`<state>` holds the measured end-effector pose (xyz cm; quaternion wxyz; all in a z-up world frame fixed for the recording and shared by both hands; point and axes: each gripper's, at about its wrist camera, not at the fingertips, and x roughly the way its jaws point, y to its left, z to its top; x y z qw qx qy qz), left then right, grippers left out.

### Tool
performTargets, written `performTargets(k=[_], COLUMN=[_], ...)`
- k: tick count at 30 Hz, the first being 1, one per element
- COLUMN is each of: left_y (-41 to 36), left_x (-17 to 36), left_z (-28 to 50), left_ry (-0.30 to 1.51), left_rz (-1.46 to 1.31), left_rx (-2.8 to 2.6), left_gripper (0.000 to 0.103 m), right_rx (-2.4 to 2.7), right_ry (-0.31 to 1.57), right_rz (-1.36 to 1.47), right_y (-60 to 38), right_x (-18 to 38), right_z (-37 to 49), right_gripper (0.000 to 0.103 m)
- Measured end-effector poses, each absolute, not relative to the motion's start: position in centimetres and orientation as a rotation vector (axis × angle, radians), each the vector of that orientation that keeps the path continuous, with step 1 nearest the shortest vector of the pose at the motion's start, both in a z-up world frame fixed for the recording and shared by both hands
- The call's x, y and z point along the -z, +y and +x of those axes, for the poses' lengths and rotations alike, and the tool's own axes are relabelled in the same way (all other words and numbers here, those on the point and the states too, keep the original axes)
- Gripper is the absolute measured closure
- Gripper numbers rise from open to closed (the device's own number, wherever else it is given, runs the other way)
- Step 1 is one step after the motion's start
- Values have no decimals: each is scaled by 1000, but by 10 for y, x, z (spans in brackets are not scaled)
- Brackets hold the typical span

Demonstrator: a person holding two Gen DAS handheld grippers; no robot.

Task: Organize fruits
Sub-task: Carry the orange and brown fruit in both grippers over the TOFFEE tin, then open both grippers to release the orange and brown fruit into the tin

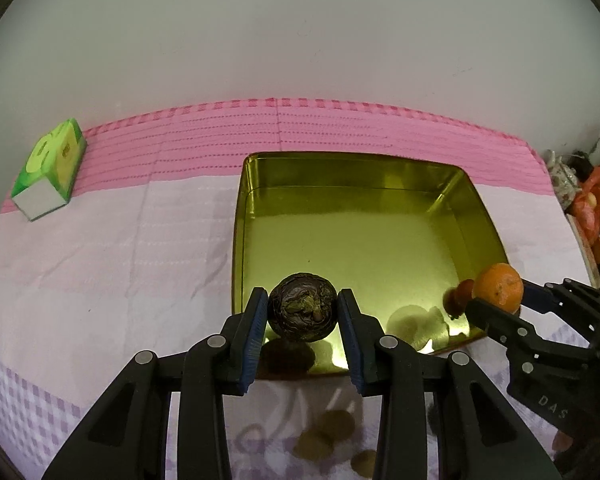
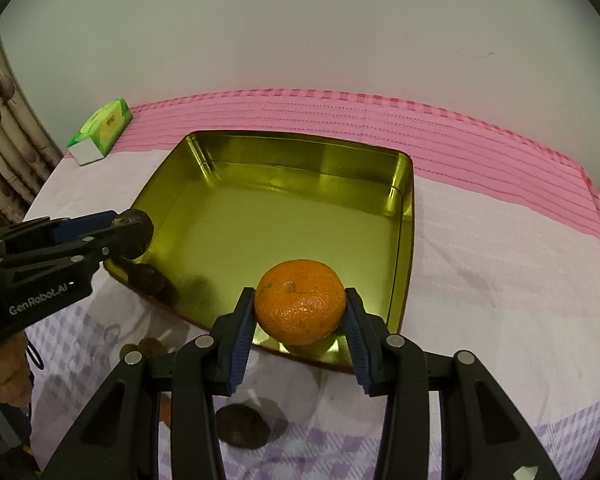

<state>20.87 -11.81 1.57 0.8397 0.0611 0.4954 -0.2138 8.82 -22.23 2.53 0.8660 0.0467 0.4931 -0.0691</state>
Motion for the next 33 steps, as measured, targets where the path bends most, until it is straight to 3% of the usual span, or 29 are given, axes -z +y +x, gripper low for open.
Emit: performTargets(k=[33], left_y=[-130], left_x=[23], left_z=[219], left_ry=[1094], left_rz=[163], left_rx=[416], left_gripper=[66], right_rx=[118], right_ry=[1085], right_rz=[67], right_y=[-222], right_x=[-3], right_z=[106], right_gripper=[63])
